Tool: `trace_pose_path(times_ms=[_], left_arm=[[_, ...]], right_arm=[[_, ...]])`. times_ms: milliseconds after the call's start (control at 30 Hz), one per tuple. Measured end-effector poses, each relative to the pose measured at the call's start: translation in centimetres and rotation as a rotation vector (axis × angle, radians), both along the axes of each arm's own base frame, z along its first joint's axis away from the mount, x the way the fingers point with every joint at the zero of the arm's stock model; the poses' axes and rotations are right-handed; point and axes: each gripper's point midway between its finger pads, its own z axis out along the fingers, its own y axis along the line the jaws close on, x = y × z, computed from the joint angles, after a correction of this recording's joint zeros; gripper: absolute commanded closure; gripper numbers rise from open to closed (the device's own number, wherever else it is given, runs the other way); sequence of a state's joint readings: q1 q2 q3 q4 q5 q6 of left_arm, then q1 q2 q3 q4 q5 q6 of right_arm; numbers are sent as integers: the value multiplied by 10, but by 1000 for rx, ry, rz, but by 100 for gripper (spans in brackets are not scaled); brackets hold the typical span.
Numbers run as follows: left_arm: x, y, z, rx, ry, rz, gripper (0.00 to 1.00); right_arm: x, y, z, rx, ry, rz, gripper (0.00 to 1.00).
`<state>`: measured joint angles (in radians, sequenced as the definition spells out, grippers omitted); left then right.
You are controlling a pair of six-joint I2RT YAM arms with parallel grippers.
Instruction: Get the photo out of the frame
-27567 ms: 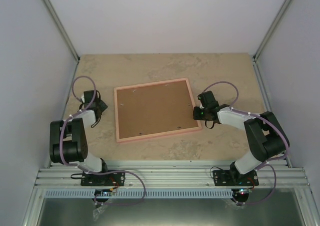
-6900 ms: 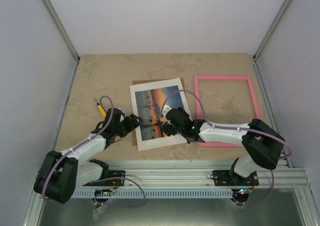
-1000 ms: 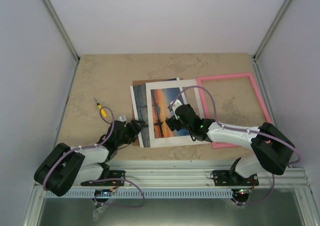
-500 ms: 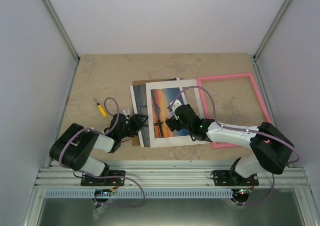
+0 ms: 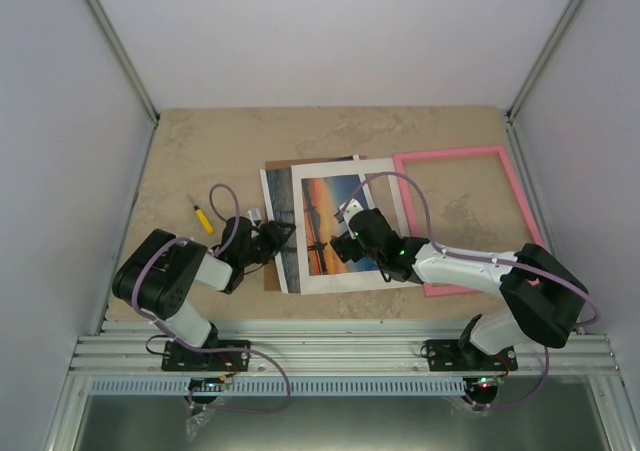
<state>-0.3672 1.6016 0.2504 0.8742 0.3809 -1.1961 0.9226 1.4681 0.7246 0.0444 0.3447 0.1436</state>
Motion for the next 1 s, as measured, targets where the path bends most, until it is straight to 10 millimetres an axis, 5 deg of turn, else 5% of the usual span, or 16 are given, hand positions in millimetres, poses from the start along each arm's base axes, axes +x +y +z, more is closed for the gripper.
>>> trace_pose_path(times_ms=[633,1000], left_arm=[[10,15,-2,73,-23,17,100],[14,35,35,206,-73,78,100]], right_arm=[[-2,6,-1,-6,4,15,2],[-4,7,-2,-13,8,19,2]])
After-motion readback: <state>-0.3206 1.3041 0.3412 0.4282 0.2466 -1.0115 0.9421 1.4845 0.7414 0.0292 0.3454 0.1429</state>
